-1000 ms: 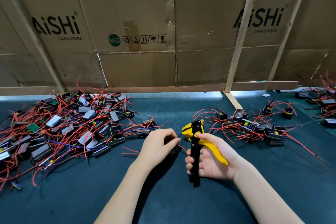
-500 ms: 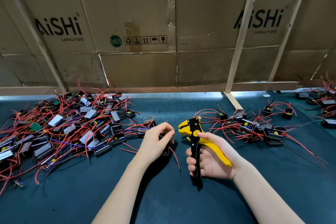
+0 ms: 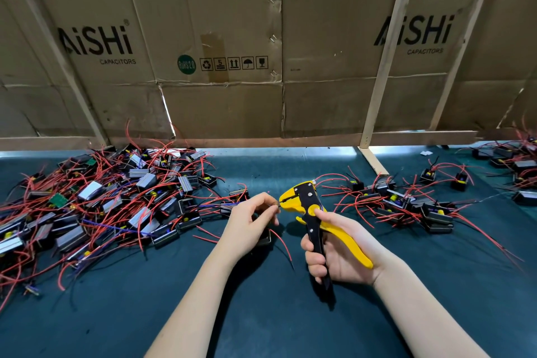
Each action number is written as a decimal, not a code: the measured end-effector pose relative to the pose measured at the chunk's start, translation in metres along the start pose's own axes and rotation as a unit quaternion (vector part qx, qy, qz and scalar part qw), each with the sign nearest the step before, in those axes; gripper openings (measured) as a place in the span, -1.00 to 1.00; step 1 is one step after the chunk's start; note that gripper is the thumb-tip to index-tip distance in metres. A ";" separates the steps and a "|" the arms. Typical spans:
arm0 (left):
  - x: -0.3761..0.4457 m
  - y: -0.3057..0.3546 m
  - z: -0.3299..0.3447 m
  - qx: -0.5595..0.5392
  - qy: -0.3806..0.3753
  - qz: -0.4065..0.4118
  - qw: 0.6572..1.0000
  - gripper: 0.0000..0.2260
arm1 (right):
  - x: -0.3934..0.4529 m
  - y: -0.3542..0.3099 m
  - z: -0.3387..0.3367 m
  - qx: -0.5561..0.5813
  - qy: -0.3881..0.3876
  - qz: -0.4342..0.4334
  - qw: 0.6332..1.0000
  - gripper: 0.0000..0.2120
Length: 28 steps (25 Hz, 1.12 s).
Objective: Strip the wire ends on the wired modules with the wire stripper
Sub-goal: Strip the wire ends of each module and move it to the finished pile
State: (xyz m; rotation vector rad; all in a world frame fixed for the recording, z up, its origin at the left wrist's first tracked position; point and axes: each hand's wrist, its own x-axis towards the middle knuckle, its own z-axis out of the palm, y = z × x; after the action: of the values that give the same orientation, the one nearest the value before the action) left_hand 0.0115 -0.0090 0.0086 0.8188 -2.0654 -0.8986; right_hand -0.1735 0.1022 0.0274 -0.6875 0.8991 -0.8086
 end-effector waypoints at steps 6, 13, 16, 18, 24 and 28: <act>0.000 -0.002 -0.001 -0.024 -0.010 -0.006 1.000 -0.89 | 0.000 -0.002 0.002 -0.011 0.051 0.003 0.999 -0.45; 0.002 -0.002 0.000 -0.047 -0.017 -0.015 0.999 -0.90 | 0.003 0.000 0.002 0.020 0.100 -0.021 0.995 -0.48; 0.003 -0.006 -0.003 -0.056 -0.021 -0.027 0.998 -0.90 | 0.004 0.000 0.000 0.030 0.105 -0.025 0.994 -0.47; 0.004 -0.007 -0.006 -0.068 -0.032 -0.043 0.996 -0.91 | 0.005 0.001 -0.001 0.056 0.108 -0.043 0.992 -0.47; -0.002 -0.014 -0.027 -0.129 -0.210 -0.081 0.966 -0.72 | 0.006 0.005 -0.002 0.113 0.080 -0.060 0.989 -0.50; -0.002 -0.013 -0.033 -0.118 -0.248 -0.077 0.958 -0.84 | 0.006 0.005 0.001 0.073 0.068 -0.048 0.994 -0.52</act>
State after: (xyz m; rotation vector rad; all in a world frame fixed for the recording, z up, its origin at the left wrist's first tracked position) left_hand 0.0424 -0.0254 0.0134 0.6769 -2.2677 -1.5325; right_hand -0.1687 0.0997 0.0217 -0.5556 0.9245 -1.0063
